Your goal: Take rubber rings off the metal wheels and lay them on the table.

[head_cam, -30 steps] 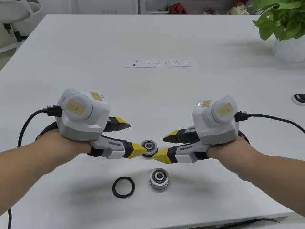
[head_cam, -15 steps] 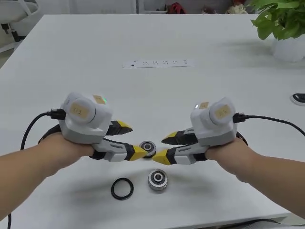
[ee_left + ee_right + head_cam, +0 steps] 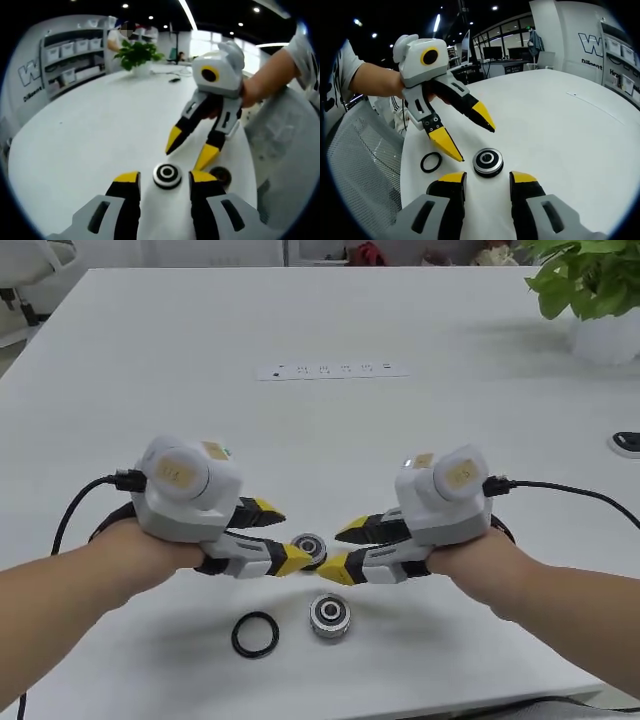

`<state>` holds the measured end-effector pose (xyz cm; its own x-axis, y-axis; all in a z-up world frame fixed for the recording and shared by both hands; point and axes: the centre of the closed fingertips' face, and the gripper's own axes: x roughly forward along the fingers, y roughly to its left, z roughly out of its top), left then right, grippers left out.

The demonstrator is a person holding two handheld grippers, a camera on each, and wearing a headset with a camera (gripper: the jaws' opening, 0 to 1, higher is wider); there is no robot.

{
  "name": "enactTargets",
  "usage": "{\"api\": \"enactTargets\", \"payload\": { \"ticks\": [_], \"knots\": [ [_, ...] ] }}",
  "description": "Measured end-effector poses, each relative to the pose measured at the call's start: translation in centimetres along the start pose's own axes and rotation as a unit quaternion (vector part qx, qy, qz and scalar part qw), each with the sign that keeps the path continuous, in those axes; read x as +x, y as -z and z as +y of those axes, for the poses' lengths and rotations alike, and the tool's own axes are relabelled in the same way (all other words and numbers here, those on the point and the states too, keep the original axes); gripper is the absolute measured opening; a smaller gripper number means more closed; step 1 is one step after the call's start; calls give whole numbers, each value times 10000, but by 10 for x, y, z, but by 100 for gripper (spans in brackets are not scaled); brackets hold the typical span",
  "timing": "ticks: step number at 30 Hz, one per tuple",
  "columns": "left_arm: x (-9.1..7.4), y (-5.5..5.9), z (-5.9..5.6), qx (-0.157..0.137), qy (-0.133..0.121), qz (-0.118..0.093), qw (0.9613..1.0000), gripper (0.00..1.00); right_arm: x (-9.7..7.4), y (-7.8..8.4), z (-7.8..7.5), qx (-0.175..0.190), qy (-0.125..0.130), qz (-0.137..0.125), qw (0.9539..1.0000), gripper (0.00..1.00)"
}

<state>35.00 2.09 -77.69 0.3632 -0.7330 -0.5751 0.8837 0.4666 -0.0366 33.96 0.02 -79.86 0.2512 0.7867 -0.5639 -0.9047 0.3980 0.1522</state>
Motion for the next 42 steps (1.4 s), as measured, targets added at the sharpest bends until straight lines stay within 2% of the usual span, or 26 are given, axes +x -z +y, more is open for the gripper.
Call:
{"api": "enactTargets", "payload": {
  "ticks": [10,25,42],
  "knots": [
    [6,1,0,36,54,21,10000,34,1,1,0,5,-12,14,10000,31],
    [14,4,-7,71,169,120,9998,25,2,3,0,24,-12,18,10000,31],
    [21,7,-5,74,109,202,9997,18,3,4,1,30,-31,42,10000,31]
  ]
}}
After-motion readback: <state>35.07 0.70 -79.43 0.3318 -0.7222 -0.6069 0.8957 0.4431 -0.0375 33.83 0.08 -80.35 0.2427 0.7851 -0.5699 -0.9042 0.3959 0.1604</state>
